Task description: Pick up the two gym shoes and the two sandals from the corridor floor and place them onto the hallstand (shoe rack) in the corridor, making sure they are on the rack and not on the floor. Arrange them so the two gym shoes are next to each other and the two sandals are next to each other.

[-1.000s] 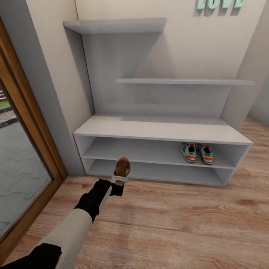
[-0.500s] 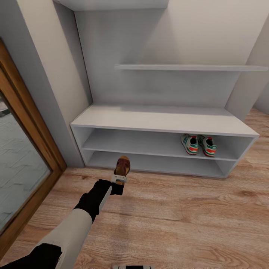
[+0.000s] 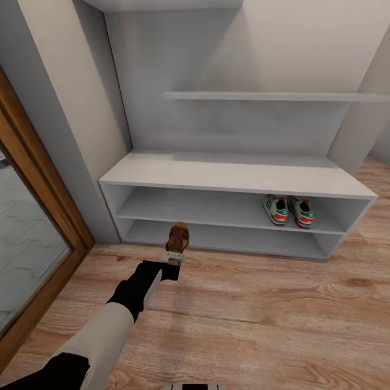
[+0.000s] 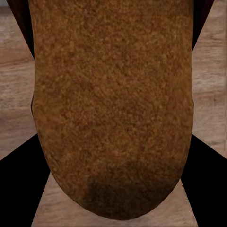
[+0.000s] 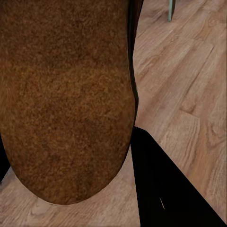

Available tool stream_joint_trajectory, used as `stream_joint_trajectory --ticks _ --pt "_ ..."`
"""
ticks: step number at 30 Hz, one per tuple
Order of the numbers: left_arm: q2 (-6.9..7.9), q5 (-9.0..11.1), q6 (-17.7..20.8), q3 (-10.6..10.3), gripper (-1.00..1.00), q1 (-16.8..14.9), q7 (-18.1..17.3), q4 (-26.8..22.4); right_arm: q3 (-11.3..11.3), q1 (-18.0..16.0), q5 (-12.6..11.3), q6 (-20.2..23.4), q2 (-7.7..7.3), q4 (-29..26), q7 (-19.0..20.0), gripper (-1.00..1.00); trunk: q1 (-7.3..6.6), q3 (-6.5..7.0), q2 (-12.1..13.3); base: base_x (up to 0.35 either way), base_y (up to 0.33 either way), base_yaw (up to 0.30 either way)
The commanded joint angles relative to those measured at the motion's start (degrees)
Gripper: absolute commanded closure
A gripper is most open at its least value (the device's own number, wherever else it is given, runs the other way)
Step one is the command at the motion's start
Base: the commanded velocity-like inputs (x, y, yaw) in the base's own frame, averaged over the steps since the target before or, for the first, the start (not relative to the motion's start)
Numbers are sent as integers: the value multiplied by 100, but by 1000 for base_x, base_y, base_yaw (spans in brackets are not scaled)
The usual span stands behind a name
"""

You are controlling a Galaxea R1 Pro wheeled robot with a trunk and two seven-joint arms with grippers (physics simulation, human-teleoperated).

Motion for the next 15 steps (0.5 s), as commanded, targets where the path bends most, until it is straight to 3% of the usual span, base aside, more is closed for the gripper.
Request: stream_joint_trajectory --ticks 1,15 --pt "0 -58 21 2 100 -2 -35 -9 -4 -3 -78 28 0 -5 -32 100 1 -5 -2 252 -172 0" --pt "0 -58 9 2 100 -2 -32 -9 -4 -3 -78 28 0 -5 -34 100 1 -5 -2 283 -210 0"
